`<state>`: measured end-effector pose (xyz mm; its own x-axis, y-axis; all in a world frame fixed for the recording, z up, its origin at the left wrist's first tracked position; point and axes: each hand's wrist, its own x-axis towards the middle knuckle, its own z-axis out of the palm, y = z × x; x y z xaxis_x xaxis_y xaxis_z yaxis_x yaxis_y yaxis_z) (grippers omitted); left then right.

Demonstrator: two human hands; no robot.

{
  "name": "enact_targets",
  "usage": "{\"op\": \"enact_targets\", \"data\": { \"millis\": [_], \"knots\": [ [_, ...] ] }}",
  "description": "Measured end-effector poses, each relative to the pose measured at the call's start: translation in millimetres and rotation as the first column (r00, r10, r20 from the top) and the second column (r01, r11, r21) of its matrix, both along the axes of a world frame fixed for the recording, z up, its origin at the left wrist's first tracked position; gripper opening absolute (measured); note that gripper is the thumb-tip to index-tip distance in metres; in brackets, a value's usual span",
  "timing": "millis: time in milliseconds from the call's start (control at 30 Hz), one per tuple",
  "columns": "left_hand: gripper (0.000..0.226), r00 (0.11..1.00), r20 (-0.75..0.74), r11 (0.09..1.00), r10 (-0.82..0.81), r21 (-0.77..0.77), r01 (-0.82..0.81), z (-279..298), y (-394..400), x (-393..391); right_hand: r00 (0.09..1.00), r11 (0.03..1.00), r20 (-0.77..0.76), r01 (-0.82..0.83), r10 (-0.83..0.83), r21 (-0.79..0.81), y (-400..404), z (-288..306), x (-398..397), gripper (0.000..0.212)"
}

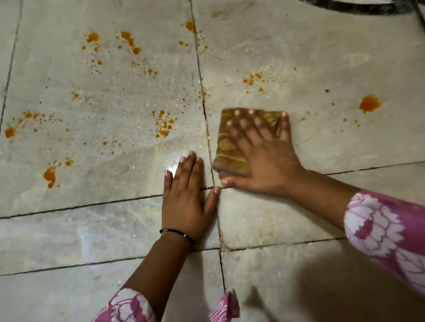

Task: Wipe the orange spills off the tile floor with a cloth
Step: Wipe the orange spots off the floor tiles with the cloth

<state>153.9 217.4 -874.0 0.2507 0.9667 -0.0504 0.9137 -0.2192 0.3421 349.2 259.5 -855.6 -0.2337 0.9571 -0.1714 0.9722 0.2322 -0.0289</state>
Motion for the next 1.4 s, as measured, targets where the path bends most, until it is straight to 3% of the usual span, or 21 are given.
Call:
{"op": "enact_targets", "data": {
  "millis": [167, 333, 433, 567, 667, 767, 900, 1000, 1100, 1200, 1300, 1400],
  "knots": [
    [0.061, 0.995, 0.007, 0.993, 0.099, 0.070, -0.100, 7.7, -5.1, 10.2, 0.999, 0.997, -0.041, -0.016, 0.019, 0.070, -53.3, -4.5, 13.2, 0.083],
    [0.064, 0.995, 0.012, 0.993, -0.097, 0.069, 0.096, 4.7, 7.9, 59.2, 0.993, 0.991, -0.038, 0.115, -0.112, 0.072, -103.1, -2.2, 81.2, 0.081],
    [0.067, 0.982, -0.082, 0.983, -0.169, 0.053, 0.173, -3.3, 4.6, 71.8, 0.957, 0.954, -0.058, 0.289, -0.285, 0.078, -87.8, -3.4, 113.1, 0.077],
    [0.067, 0.982, -0.076, 0.983, -0.174, 0.045, 0.178, -5.3, 5.3, 68.3, 0.899, 0.895, -0.120, 0.434, -0.422, 0.106, -20.3, -7.4, 102.6, 0.076],
    [0.067, 0.982, -0.062, 0.984, -0.176, 0.027, 0.178, -3.7, 5.6, 69.7, 0.957, 0.956, -0.105, 0.279, -0.270, 0.090, -3.0, -7.5, 75.0, 0.081],
    [0.067, 0.982, -0.058, 0.983, -0.178, 0.033, 0.180, -4.7, 5.7, 68.5, 0.989, 0.988, -0.118, 0.101, -0.087, 0.115, -36.4, -5.3, 58.0, 0.077],
    [0.067, 0.984, -0.034, 0.984, -0.173, 0.047, 0.174, -6.1, 6.3, 67.4, 0.995, 0.995, -0.081, 0.060, -0.053, 0.083, -100.6, -7.8, 79.8, 0.077],
    [0.067, 0.985, -0.020, 0.984, -0.170, 0.046, 0.171, -5.0, 5.0, 67.5, 0.962, 0.963, -0.091, 0.265, -0.259, 0.059, -117.3, -7.0, 123.5, 0.076],
    [0.067, 0.987, -0.021, 0.986, -0.159, 0.036, 0.160, -3.6, 4.8, 68.7, 0.816, 0.810, -0.065, 0.578, -0.574, 0.099, -82.5, -3.7, 160.6, 0.075],
    [0.067, 0.986, -0.038, 0.986, -0.163, 0.025, 0.164, -2.8, 5.2, 70.0, 0.680, 0.675, -0.064, 0.733, -0.730, 0.081, -14.2, -1.2, 174.3, 0.077],
    [0.067, 0.985, -0.039, 0.985, -0.169, 0.015, 0.169, -2.6, 4.7, 69.2, 0.759, 0.759, -0.048, 0.651, -0.649, 0.016, 35.3, 0.7, 152.8, 0.072],
    [0.067, 0.985, -0.038, 0.986, -0.167, 0.015, 0.167, -1.9, 5.0, 69.4, 0.929, 0.929, -0.039, 0.370, -0.369, 0.026, 30.1, -0.8, 109.0, 0.072]
  ]
}}
